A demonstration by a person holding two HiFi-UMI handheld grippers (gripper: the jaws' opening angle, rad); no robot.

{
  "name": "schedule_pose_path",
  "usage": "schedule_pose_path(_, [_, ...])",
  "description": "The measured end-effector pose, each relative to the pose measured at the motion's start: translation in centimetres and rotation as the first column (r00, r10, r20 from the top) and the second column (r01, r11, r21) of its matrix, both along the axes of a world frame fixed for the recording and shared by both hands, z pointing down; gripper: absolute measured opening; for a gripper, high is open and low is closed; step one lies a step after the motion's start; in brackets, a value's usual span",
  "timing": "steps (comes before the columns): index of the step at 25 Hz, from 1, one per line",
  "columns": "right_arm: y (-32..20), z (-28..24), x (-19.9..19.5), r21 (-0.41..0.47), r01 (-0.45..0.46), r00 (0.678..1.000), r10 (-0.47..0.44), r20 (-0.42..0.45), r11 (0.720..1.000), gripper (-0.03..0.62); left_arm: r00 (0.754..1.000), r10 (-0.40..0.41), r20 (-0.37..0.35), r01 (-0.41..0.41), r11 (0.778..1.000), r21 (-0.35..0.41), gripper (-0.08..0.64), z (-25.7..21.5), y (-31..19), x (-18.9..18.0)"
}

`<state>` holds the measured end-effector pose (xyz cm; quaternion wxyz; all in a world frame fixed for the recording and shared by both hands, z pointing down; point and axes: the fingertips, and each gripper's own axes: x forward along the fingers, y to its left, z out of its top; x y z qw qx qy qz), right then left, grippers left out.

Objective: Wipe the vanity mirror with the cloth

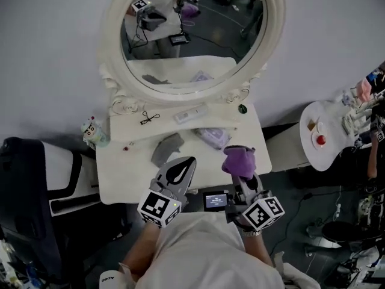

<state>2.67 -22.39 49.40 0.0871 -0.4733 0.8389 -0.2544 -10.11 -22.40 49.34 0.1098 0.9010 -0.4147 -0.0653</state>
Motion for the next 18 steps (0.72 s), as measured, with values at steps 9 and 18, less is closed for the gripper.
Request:
schedule_pose_path(9, [10.6, -0.9, -2.1, 0.129, 0.310, 0.949, -0.315, 0.020, 0.942, 0.120, 0.969, -0.209, 0.135, 0.209, 0.978, 0.017, 0.002, 1.1, 13.5, -1.7])
schedule_pose_path(18, [22.1, -0.1, 4.1, 0.132, 0.437, 0.897, -0.441, 0.001, 0.890, 0.120, 0.917, -0.398, 0.026, 0.396, 0.898, -0.192, 0.002, 3.5, 30.6, 6.6])
